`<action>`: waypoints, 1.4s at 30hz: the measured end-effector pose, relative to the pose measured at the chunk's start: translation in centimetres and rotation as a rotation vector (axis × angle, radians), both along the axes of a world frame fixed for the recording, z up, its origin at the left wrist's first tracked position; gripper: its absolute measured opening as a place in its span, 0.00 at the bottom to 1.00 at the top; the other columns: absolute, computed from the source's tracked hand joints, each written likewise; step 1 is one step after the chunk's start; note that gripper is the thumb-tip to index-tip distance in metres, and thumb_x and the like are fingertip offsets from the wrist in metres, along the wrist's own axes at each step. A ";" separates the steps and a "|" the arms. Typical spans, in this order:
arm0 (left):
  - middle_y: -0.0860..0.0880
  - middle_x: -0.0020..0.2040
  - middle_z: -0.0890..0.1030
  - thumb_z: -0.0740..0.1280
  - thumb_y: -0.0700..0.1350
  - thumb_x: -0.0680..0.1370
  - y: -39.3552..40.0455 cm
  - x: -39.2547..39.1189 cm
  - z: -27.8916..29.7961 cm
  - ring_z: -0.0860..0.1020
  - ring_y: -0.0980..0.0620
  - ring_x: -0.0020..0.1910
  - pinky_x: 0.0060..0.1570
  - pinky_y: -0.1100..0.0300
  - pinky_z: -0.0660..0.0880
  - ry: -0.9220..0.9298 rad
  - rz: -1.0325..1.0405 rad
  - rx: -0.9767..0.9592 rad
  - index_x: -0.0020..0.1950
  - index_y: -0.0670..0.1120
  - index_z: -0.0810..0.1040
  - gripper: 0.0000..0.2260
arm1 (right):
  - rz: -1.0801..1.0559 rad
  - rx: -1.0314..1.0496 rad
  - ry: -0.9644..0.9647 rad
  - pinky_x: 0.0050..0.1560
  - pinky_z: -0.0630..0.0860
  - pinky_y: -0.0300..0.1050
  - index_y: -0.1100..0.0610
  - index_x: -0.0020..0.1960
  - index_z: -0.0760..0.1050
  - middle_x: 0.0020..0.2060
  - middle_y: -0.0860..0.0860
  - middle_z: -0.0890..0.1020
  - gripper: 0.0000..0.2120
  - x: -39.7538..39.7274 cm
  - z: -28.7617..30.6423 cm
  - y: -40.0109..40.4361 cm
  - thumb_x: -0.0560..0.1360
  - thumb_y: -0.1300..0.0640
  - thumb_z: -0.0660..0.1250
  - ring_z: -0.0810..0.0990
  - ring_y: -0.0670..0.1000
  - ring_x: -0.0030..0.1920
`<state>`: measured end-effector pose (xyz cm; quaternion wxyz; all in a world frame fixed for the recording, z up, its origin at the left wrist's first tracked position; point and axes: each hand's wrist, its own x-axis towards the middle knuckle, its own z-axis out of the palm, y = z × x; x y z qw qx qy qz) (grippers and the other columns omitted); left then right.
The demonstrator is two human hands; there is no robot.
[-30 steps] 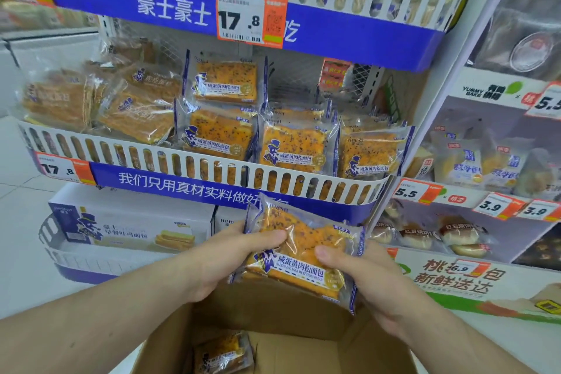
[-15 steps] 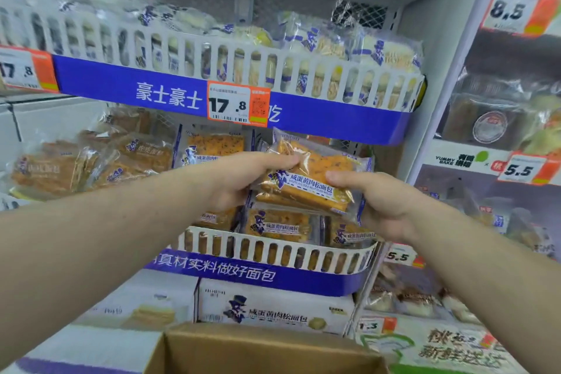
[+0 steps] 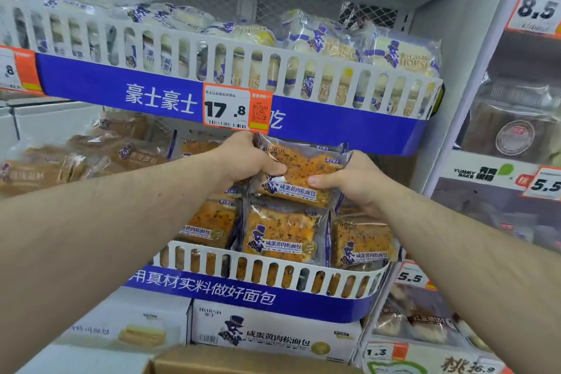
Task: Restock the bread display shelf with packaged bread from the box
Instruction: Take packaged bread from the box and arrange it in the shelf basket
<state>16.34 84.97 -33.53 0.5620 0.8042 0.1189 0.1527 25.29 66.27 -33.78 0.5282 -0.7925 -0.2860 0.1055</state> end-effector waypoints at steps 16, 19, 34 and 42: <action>0.46 0.47 0.81 0.77 0.37 0.71 0.1 2.2 -1.0 0.79 0.49 0.39 0.39 0.55 0.77 -0.028 0.091 0.074 0.58 0.47 0.73 0.20 | -0.030 -0.011 -0.090 0.56 0.80 0.51 0.51 0.59 0.73 0.54 0.49 0.82 0.25 3.1 -1.1 1.9 0.67 0.61 0.80 0.81 0.50 0.53; 0.47 0.50 0.82 0.78 0.38 0.69 0.2 2.2 -0.7 0.80 0.50 0.45 0.42 0.56 0.76 -0.024 0.066 0.154 0.59 0.47 0.75 0.22 | -0.012 -0.070 -0.079 0.59 0.78 0.52 0.50 0.60 0.75 0.54 0.49 0.82 0.26 3.3 -1.7 1.8 0.66 0.59 0.81 0.81 0.51 0.55; 0.47 0.78 0.60 0.72 0.65 0.68 1.0 2.1 -1.1 0.53 0.38 0.76 0.73 0.41 0.54 0.166 0.330 0.902 0.76 0.56 0.60 0.40 | -0.111 -0.023 -0.066 0.58 0.79 0.53 0.50 0.56 0.75 0.52 0.50 0.84 0.24 3.1 -2.9 2.5 0.66 0.58 0.81 0.82 0.52 0.53; 0.46 0.77 0.57 0.73 0.64 0.69 0.3 1.1 -2.1 0.52 0.40 0.77 0.73 0.41 0.54 0.021 0.407 0.815 0.77 0.52 0.56 0.44 | -0.153 0.006 0.028 0.54 0.80 0.54 0.52 0.59 0.75 0.52 0.51 0.84 0.26 2.5 -2.8 1.6 0.65 0.58 0.82 0.83 0.54 0.52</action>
